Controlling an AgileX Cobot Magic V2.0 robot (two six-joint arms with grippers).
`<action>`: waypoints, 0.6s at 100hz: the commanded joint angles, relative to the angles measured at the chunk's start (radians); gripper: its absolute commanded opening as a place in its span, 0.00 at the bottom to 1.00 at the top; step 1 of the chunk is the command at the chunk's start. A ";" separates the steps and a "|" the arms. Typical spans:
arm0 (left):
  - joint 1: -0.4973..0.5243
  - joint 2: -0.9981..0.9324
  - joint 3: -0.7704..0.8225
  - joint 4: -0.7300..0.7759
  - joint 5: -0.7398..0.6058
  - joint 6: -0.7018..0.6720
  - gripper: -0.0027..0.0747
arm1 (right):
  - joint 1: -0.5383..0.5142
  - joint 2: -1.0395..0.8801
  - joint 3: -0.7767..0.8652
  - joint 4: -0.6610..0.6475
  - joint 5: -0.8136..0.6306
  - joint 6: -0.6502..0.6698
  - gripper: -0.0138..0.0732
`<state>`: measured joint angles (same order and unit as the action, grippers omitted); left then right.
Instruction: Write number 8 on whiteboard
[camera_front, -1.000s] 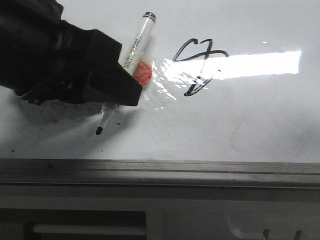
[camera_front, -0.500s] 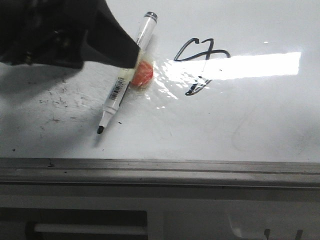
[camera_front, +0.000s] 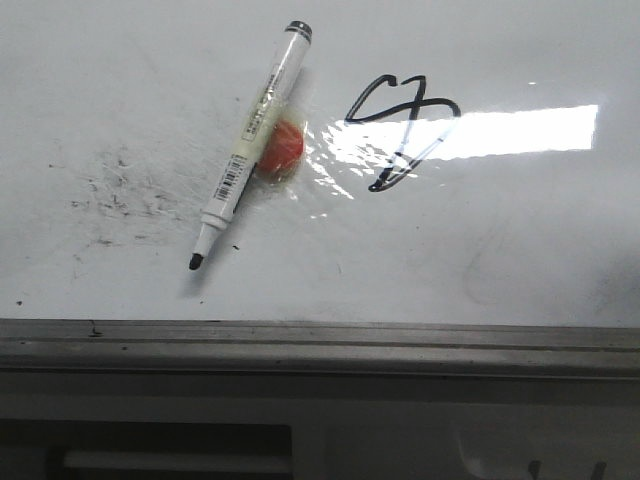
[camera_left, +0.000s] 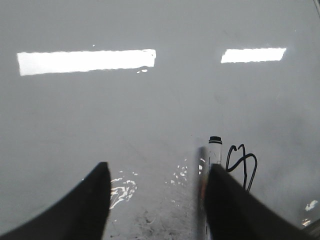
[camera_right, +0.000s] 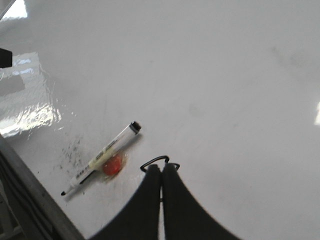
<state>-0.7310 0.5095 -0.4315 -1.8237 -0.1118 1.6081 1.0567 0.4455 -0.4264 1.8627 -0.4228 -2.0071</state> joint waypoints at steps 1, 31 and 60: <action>0.000 -0.067 0.017 0.010 0.019 -0.001 0.18 | 0.000 -0.002 -0.003 -0.004 0.084 -0.006 0.09; 0.000 -0.146 0.075 0.002 0.063 -0.001 0.01 | 0.000 -0.002 0.008 -0.004 0.146 -0.006 0.09; 0.000 -0.146 0.075 0.002 0.065 -0.001 0.01 | 0.000 -0.002 0.008 -0.004 0.146 -0.006 0.09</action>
<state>-0.7310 0.3599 -0.3296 -1.8237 -0.0762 1.6081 1.0567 0.4431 -0.3950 1.8627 -0.3122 -2.0071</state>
